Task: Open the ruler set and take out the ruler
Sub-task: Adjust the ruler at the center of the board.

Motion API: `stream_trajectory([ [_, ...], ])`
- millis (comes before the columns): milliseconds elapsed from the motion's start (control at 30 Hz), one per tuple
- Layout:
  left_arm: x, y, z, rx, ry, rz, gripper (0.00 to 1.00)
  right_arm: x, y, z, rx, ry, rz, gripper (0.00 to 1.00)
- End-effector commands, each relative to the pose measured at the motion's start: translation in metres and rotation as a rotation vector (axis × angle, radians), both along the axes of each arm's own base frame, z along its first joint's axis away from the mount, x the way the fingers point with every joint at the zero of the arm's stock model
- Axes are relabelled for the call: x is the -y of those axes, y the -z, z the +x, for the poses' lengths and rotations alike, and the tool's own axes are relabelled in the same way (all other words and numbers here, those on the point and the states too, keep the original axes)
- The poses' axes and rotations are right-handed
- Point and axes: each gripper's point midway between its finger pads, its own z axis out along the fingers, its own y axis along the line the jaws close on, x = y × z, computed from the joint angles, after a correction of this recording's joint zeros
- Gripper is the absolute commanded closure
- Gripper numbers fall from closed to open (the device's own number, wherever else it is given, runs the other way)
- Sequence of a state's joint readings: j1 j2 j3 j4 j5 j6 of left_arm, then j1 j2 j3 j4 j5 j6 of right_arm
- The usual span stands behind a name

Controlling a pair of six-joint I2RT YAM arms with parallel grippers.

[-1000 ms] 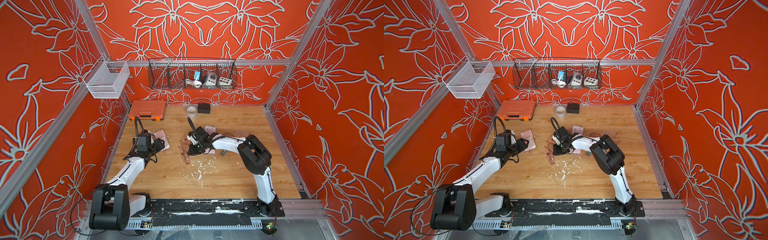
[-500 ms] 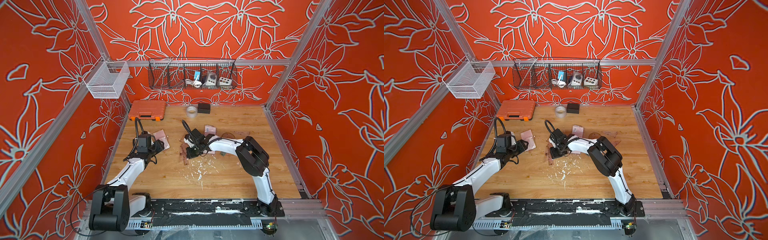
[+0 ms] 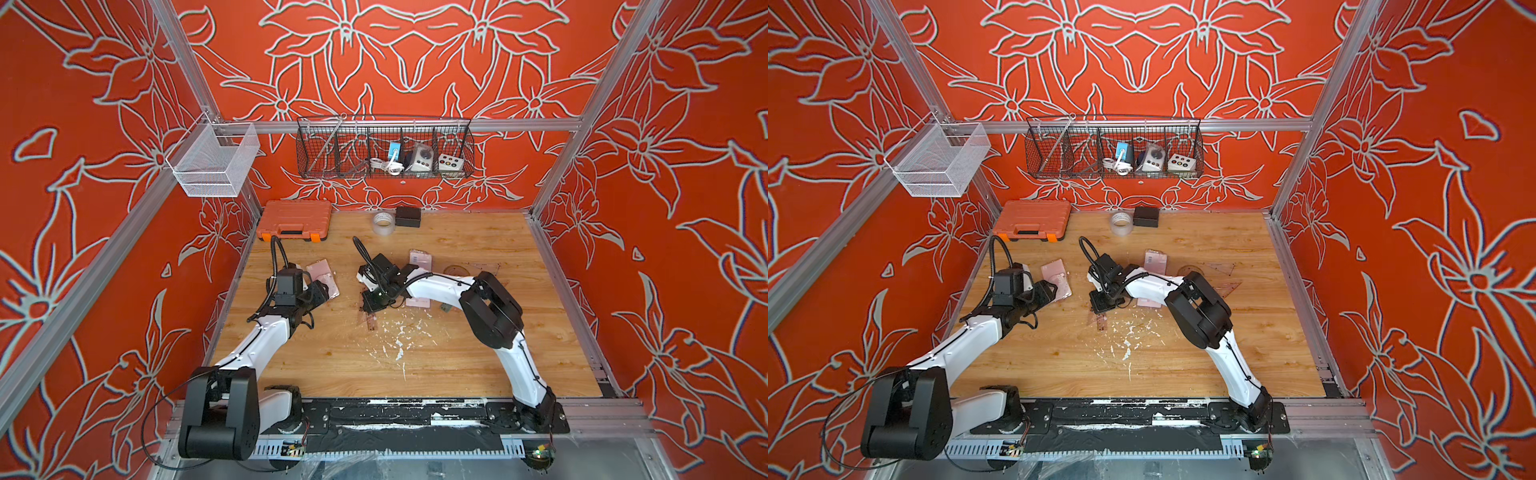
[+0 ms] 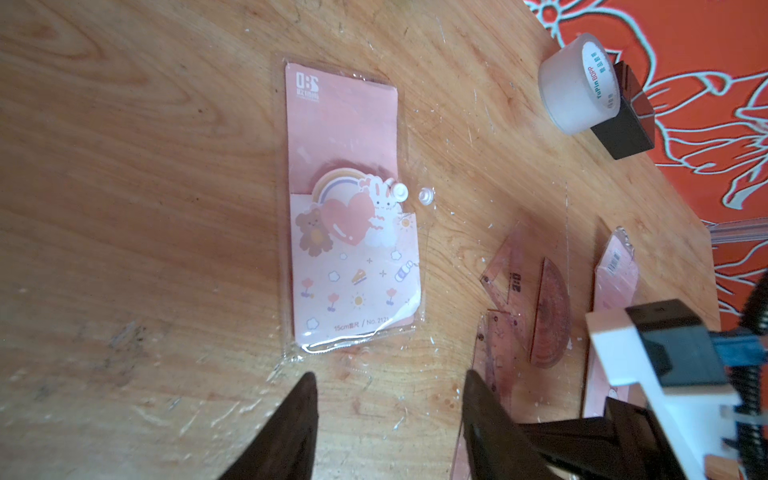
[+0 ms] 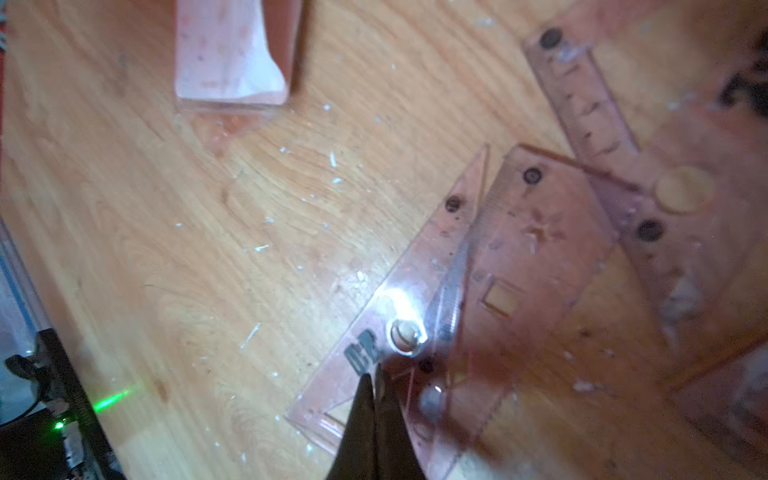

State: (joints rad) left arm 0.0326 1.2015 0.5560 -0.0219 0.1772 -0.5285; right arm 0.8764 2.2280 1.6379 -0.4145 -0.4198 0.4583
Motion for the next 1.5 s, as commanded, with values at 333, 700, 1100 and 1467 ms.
stream_trajectory([
  [333, -0.004, -0.003, 0.002, 0.021, -0.012, 0.026, 0.46, -0.03, 0.017, -0.023, -0.031, -0.063, -0.029, 1.0],
  [700, -0.02, -0.014, -0.001, 0.068, -0.082, 0.095, 0.19, -0.034, -0.054, -0.008, 0.068, -0.091, 0.116, 0.65],
  [1100, -0.047, -0.114, 0.007, 0.525, -0.223, 0.601, 0.0, 0.113, -0.224, 0.058, 0.998, 0.362, 0.133, 0.02],
  [1467, -0.035, -0.065, 0.005, 0.442, -0.039, 0.755, 0.0, 0.387, -0.191, 0.04, 1.235, 1.062, -0.587, 0.02],
])
